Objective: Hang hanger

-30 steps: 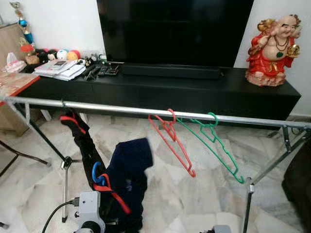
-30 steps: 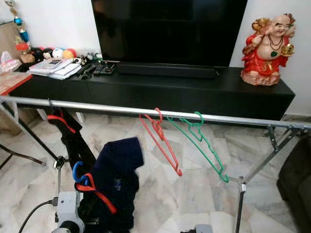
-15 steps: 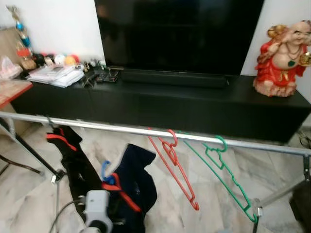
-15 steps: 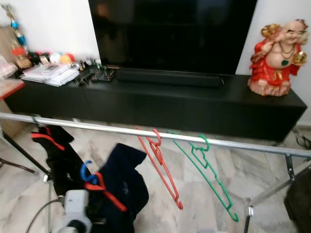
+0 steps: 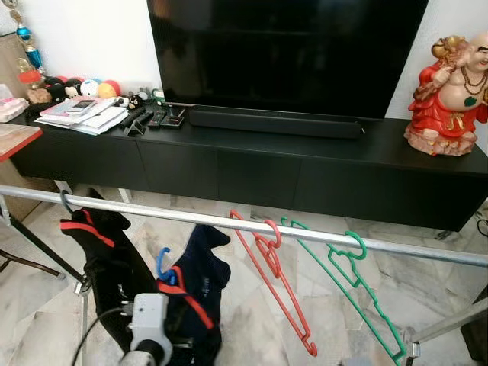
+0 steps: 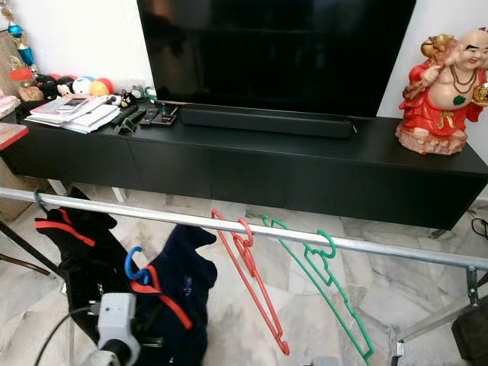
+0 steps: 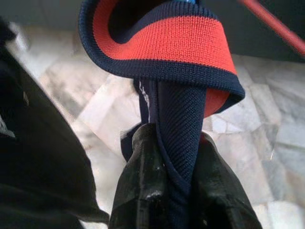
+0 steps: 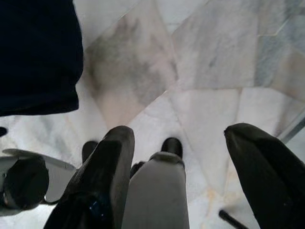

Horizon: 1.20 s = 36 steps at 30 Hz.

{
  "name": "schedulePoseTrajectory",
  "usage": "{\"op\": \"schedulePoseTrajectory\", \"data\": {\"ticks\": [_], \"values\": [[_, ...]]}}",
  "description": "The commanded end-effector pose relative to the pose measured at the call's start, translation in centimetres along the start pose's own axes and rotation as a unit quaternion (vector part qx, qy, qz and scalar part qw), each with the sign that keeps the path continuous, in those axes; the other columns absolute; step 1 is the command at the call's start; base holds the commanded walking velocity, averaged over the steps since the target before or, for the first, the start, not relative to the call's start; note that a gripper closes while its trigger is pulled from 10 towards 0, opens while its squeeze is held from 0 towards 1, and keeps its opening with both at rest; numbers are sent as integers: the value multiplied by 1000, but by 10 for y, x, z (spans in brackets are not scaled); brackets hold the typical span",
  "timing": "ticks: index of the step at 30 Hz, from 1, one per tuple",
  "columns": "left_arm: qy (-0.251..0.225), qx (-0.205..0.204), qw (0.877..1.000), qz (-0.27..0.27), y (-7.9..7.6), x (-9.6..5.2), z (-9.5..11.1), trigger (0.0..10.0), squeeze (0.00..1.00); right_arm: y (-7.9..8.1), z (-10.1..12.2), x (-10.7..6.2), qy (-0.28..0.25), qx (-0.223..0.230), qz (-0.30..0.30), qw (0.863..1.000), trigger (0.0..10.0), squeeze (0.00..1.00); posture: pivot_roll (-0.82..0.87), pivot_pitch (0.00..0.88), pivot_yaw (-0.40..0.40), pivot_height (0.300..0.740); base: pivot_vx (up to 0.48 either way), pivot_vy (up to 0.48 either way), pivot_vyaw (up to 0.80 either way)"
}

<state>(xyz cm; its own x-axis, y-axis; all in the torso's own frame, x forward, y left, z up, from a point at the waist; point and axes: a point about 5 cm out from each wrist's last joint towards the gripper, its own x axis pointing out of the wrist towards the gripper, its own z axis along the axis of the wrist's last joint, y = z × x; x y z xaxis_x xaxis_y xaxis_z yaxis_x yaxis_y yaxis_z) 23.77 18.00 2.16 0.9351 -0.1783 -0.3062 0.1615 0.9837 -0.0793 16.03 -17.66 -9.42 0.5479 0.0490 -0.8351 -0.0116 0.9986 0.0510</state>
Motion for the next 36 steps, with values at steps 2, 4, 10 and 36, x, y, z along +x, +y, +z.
{"op": "schedulePoseTrajectory", "data": {"ticks": [2,4,10,36], "values": [[-24,59,996,-61,-7,5,18,10000,0,-3,1,0,0,-6,-4,1000,10000,0,-25,25,13,740,0,0,0],[-22,83,993,-79,-6,5,21,10000,0,-3,0,0,0,-6,-4,1000,10000,0,-26,22,15,740,0,0,0],[-41,104,991,-73,-1,8,34,10000,0,-2,-1,0,-1,-6,-4,1000,10000,0,-28,9,22,740,0,0,0],[-62,92,994,2,0,48,70,10000,0,0,0,0,-1,-1,-8,1000,10000,0,-35,30,26,740,0,0,0]]}}
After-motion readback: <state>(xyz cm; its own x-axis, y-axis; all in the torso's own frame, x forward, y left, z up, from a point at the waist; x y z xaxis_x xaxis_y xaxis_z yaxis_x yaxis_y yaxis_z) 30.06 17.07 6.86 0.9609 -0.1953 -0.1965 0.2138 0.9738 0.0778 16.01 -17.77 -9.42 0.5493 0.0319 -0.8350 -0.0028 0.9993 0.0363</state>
